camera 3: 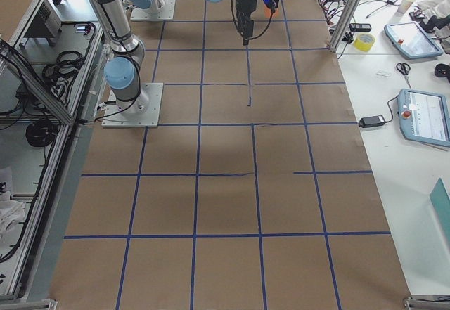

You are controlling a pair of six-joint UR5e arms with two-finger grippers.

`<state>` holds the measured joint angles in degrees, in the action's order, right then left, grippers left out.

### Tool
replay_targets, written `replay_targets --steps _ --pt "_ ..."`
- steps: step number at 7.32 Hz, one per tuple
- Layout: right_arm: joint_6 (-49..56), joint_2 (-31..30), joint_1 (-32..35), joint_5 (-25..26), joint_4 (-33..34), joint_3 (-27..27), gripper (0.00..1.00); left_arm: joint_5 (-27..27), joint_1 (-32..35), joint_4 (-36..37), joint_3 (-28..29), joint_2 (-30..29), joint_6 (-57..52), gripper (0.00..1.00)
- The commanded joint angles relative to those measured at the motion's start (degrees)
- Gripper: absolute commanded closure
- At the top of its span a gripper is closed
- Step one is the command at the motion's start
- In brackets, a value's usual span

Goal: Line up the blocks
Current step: 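Carry the orange cube with the left gripper toward the purple and pink cubes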

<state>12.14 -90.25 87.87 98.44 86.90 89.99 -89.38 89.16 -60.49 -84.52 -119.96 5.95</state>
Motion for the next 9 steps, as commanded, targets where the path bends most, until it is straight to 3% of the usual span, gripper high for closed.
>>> replay_targets --steps 1,2,3,5,7,9 --pt "-0.18 -1.95 0.19 -0.26 -7.70 -1.13 0.00 -0.26 -8.45 -1.13 0.22 2.26 -5.70 1.00" --pt "-0.27 -2.04 0.19 -4.53 -7.19 -2.53 0.00 -0.01 -14.14 -1.47 0.23 2.18 -6.29 1.00" --pt "0.25 -1.08 0.28 -11.62 -6.84 -5.67 0.00 0.08 -19.15 -6.87 1.88 0.70 -9.00 1.00" --pt "-0.35 2.09 0.01 -3.47 -5.78 -6.50 0.00 -0.09 -22.36 -9.56 6.71 -1.85 -22.93 1.00" --pt "-0.36 6.30 0.28 -5.45 -5.43 -7.54 0.00 -0.09 -26.75 -9.47 13.11 -7.02 -30.87 1.00" --pt "-4.28 6.40 0.37 -5.63 -5.25 -9.65 0.00 0.00 -29.64 -9.30 15.08 -9.67 -38.69 1.00"
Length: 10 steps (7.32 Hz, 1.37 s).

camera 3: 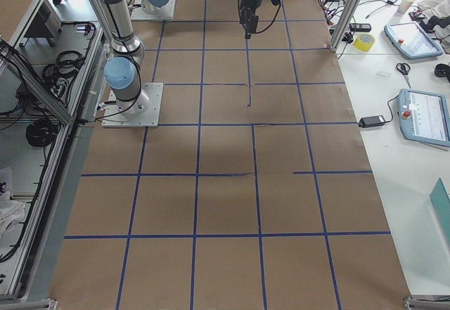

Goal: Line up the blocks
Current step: 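Carry the orange cube with the left gripper toward the purple and pink cubes, then lower the orange cube between the purple and pink cubes with the left gripper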

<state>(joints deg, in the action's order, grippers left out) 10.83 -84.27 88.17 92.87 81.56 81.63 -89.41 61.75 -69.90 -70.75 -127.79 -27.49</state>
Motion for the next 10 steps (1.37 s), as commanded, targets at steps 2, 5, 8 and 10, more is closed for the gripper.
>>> replay_targets --steps 2,5,8,10 --pt "-6.51 0.15 0.25 -0.49 -0.71 -1.73 0.00 -0.24 -3.21 0.11 1.66 -2.03 -4.16 1.00" --pt "-13.07 0.07 1.13 -2.69 -0.53 -2.79 0.00 -0.86 -5.94 -1.82 1.58 -2.37 -4.51 1.00" --pt "-14.78 1.81 3.06 -2.35 8.02 -1.92 0.00 -0.94 -6.20 -1.82 2.28 -3.34 -4.77 1.00" --pt "-14.00 1.83 2.54 -2.08 6.17 -2.35 0.00 -0.94 -6.20 -1.82 2.10 -3.34 -4.85 1.00"
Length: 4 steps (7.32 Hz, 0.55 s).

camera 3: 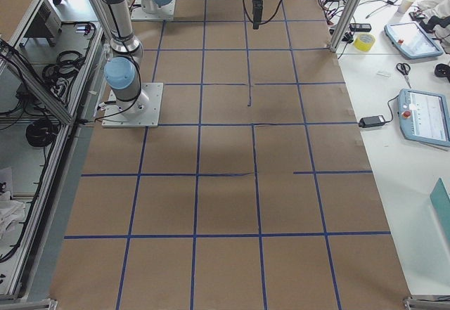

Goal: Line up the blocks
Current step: 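Lower the orange cube between the purple and pink cubes with the left gripper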

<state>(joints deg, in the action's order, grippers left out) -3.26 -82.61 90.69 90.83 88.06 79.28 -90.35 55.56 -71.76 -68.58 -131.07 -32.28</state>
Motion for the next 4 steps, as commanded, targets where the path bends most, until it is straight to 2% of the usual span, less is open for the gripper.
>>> replay_targets --steps 1,4 --pt "-0.25 0.17 -0.16 -0.13 -0.35 -0.18 0.00 0.00 -0.01 0.21 -0.41 -0.23 -0.07 1.00" --pt "0.18 -0.88 -0.25 1.00 -2.18 -0.36 0.00 -1.50 0.08 0.83 -0.76 -1.55 0.02 1.00"
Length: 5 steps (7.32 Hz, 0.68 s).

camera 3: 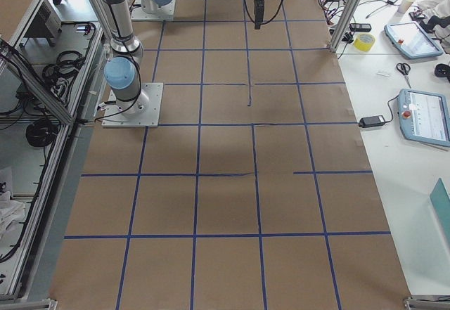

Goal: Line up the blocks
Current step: 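Lower the orange cube between the purple and pink cubes with the left gripper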

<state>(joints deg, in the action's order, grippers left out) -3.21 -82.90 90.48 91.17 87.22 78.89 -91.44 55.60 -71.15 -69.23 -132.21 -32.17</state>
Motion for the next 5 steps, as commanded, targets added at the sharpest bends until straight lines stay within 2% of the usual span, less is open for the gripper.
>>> replay_targets --steps 1,4,5 --pt "-0.04 -0.69 -0.04 0.85 -4.92 0.04 0.00 -0.32 0.04 1.44 -0.72 -0.51 0.00 1.00" --pt "-0.04 -0.86 -0.04 1.02 -4.96 -0.14 0.00 0.21 0.04 7.77 -4.50 -0.42 -0.09 1.00" --pt "-0.04 -1.21 -0.04 1.02 -4.96 -0.14 0.00 0.21 0.04 7.78 -4.60 -0.51 -0.09 1.00"
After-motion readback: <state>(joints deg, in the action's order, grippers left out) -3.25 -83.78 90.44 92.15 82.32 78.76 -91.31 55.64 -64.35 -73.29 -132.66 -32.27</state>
